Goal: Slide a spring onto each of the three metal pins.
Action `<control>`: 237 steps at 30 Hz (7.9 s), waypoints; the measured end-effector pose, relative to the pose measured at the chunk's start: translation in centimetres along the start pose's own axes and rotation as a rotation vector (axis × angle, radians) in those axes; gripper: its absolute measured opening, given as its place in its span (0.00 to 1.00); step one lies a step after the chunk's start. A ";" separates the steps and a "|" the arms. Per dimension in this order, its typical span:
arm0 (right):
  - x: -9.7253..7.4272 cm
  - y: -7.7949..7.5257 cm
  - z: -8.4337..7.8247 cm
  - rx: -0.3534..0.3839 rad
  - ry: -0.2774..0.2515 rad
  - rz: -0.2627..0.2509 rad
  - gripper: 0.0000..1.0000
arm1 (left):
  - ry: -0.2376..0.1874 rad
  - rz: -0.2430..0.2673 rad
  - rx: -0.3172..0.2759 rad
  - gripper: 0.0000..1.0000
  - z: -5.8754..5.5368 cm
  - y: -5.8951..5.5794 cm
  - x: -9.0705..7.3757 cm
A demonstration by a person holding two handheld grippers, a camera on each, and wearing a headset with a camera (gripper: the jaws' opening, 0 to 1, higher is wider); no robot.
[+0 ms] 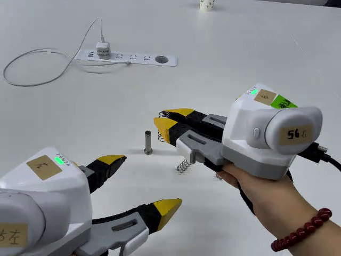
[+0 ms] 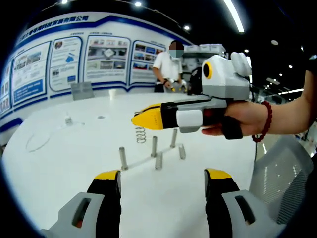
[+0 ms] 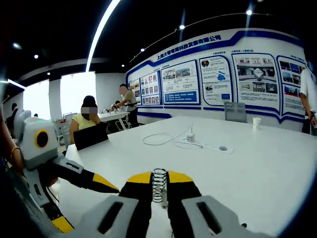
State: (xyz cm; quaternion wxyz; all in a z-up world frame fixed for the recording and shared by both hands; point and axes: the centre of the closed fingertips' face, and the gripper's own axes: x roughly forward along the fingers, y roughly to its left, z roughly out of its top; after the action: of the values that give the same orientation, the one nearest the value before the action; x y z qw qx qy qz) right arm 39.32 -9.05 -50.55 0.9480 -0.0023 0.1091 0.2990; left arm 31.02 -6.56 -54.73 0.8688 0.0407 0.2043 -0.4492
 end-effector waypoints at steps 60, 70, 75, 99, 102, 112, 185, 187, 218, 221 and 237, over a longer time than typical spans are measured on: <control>4.2 -0.7 -4.3 -0.037 0.119 -0.036 0.12 | 0.043 0.022 0.030 0.97 -1.4 0.6 0.3; 4.5 -0.7 -5.8 -0.042 0.178 -0.039 0.12 | 0.051 0.036 0.026 0.96 -1.7 0.9 0.1; 4.6 -0.8 -6.5 -0.047 0.200 -0.043 0.12 | 0.054 0.035 0.027 0.95 -1.8 0.9 0.0; 4.2 -0.5 -6.0 -0.031 0.208 -0.038 0.22 | 0.057 0.043 0.033 0.94 -1.6 0.9 -0.1; 3.9 -0.2 -5.4 -0.023 0.200 -0.028 0.25 | 0.056 0.048 0.037 0.93 -1.5 0.9 -0.2; 1.9 0.1 -3.6 -0.034 0.199 -0.013 0.33 | 0.051 0.063 0.038 0.90 -1.1 0.9 -0.5; -11.6 -4.8 -8.1 0.114 0.236 -0.073 0.47 | 0.178 -0.076 0.185 0.31 -2.8 0.2 10.1; -11.7 -4.9 -8.1 0.123 0.233 -0.078 0.47 | 0.187 -0.079 0.190 0.29 -2.9 0.2 10.3; -11.9 -6.2 -8.0 0.207 0.210 -0.168 0.47 | 0.250 -0.079 0.191 0.11 -4.0 0.6 11.3; -11.8 -6.3 -8.0 0.247 0.201 -0.171 0.45 | 0.255 -0.079 0.193 0.11 -4.1 0.6 11.1; -10.8 -5.6 -5.8 0.389 0.106 -0.148 0.41 | 0.075 -0.065 0.159 0.10 -0.9 -0.4 8.6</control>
State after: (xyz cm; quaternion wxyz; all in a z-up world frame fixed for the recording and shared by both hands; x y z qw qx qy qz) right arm 32.70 -20.13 -54.28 0.9428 0.1571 0.2142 0.2014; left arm 34.83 -13.15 -58.89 0.8395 0.1197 0.2018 -0.4900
